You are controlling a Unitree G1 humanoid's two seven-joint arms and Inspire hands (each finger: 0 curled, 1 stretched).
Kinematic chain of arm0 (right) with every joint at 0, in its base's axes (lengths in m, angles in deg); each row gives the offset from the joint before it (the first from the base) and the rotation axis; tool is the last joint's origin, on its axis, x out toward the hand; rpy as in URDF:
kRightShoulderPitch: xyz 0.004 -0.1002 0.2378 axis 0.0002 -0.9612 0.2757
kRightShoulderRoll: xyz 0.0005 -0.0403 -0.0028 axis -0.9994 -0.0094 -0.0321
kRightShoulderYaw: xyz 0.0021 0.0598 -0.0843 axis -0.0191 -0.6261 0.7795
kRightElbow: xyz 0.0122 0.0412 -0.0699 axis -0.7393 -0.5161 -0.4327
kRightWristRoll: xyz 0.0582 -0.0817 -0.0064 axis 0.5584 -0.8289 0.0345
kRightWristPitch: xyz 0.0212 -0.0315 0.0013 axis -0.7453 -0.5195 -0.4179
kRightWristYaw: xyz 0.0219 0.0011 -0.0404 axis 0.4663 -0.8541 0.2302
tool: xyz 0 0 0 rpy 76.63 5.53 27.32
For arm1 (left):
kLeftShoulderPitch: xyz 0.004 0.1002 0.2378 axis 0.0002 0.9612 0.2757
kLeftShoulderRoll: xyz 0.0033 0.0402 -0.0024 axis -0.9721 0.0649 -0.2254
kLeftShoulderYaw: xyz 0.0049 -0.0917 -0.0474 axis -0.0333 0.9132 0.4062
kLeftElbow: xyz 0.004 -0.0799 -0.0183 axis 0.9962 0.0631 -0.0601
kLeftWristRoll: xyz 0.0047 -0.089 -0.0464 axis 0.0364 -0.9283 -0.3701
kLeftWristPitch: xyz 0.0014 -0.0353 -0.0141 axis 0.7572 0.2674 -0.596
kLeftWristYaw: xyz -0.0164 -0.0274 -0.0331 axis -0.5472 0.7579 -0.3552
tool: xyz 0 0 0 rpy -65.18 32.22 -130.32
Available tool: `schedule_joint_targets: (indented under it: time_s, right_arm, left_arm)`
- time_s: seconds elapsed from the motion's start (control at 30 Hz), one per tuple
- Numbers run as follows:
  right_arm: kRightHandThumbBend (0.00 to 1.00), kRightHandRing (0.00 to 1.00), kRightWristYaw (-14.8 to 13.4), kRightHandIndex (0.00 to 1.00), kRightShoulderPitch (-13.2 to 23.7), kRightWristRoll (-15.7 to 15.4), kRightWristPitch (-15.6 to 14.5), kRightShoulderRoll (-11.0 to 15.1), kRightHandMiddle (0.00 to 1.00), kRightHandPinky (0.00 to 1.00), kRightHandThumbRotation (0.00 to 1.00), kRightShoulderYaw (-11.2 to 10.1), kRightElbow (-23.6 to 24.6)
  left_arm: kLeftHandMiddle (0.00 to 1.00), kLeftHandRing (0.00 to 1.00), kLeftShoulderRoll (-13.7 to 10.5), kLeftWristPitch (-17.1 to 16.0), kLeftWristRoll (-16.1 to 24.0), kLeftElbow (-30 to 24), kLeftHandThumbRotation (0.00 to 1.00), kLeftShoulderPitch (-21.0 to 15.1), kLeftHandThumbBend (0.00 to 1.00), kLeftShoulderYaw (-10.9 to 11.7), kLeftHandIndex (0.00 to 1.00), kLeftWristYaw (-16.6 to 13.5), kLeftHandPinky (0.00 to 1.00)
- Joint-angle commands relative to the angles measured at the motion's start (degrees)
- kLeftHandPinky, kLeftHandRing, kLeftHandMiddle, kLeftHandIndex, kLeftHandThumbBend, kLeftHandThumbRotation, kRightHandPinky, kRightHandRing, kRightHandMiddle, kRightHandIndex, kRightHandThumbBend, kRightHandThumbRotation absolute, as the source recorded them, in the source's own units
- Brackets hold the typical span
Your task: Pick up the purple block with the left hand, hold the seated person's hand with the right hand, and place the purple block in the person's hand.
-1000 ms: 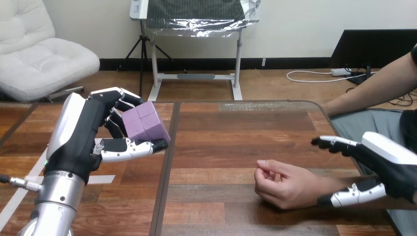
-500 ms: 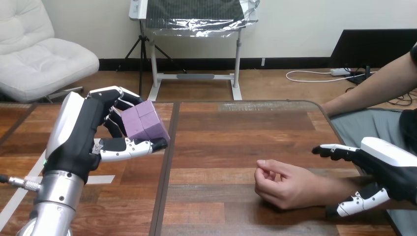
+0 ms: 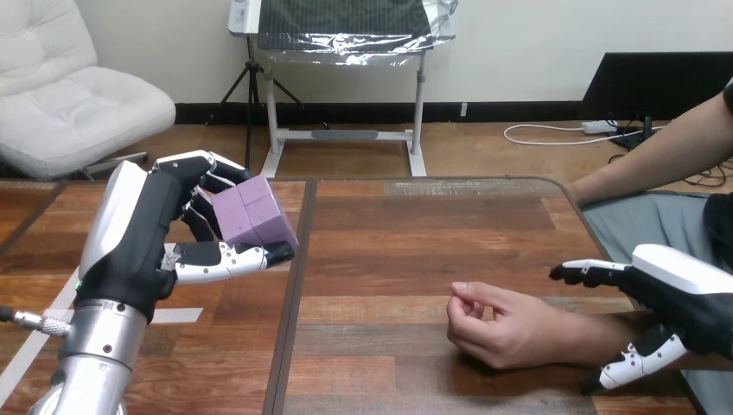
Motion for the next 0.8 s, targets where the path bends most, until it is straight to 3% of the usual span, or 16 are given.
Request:
schedule_joint_targets:
  time_s: [0.0,0.5,0.77]
  right_arm:
    - [1.0,0.87,-0.16,0.88,3.64,-0.73,0.09,1.85,0.87,0.89,0.25,1.22,-1.26]
    - [1.0,0.84,-2.34,0.85,3.25,-3.97,-0.78,1.59,0.84,0.85,0.07,2.77,-1.86]
    - [1.0,0.81,-3.42,0.82,3.6,-6.69,-1.07,1.57,0.82,0.82,0.05,4.26,-2.12]
  left_arm:
    - [0.4,0.35,0.47,-1.51,-0.75,-1.58,0.0,-2.93,0.58,1.22,0.44,-0.19,0.29]
    - [0.4,0.35,0.57,-2.13,-1.13,-1.34,0.0,-3.2,0.58,1.29,0.44,-0.08,0.29]
    - [0.4,0.35,0.78,-2.14,-1.9,-1.36,0.0,-3.19,0.58,1.53,0.43,0.08,0.29]
